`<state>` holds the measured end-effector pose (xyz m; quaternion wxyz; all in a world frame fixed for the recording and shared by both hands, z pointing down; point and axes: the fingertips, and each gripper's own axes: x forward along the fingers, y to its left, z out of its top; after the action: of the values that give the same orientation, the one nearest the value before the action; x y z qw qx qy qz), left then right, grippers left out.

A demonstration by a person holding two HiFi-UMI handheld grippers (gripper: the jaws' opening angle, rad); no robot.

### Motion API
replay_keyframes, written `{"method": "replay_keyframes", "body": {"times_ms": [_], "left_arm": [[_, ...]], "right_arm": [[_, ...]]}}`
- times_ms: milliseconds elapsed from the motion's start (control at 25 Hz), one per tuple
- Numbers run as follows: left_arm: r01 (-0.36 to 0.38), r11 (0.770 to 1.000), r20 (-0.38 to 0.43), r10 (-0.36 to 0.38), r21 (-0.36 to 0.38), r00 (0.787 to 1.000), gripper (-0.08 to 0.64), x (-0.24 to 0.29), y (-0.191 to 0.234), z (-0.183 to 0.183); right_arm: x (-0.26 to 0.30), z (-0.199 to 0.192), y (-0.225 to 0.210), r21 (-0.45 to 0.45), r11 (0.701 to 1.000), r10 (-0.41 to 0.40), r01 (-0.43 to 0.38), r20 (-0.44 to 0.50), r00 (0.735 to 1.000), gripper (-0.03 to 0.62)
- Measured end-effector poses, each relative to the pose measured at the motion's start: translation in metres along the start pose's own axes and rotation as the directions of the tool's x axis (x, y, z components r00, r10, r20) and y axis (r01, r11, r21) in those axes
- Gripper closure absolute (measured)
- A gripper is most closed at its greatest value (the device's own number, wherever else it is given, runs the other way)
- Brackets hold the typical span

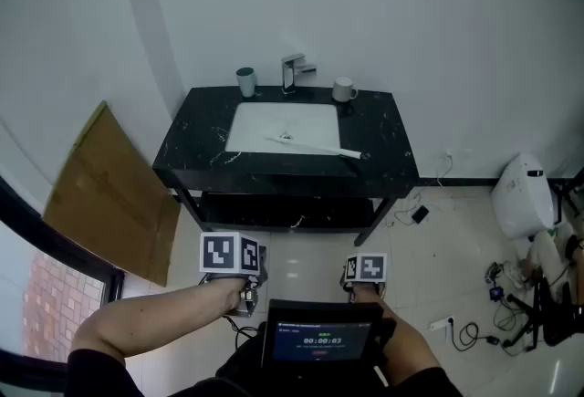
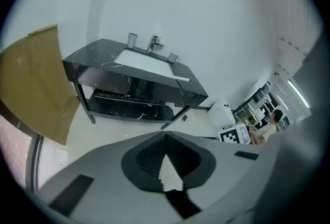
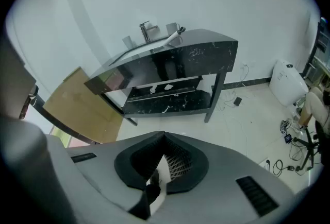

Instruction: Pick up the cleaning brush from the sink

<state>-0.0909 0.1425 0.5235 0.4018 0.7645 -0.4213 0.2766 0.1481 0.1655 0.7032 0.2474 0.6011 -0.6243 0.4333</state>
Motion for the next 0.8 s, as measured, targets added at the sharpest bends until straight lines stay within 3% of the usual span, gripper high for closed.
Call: {"method": "replay_keyframes", "body": {"times_ms": [360, 600, 800], "left_arm": [[-0.008, 1.0, 0.001, 0.008, 0.0, 1.0, 0.546, -0.001, 0.013, 0.01], [0.016, 1.0, 0.011, -0.016, -0.007, 1.0, 0.546, -0.006, 0.028, 0.05], [0.023, 0.999, 0.039, -0.024, 0.028, 0.999, 0.546, -0.016, 0.064, 0.109]], "right_arm": [[-0.003, 0.016, 0.017, -0.005, 1.0, 0.019, -0.019, 0.001, 1.0, 0.586], [-0.014, 0.086, 0.051, -0.039, 0.999, 0.039, -0.037, 0.045, 0.998, 0.586], [-0.011, 0.155, 0.107, -0.07, 0.996, 0.065, -0.059, 0.087, 0.994, 0.586]]}}
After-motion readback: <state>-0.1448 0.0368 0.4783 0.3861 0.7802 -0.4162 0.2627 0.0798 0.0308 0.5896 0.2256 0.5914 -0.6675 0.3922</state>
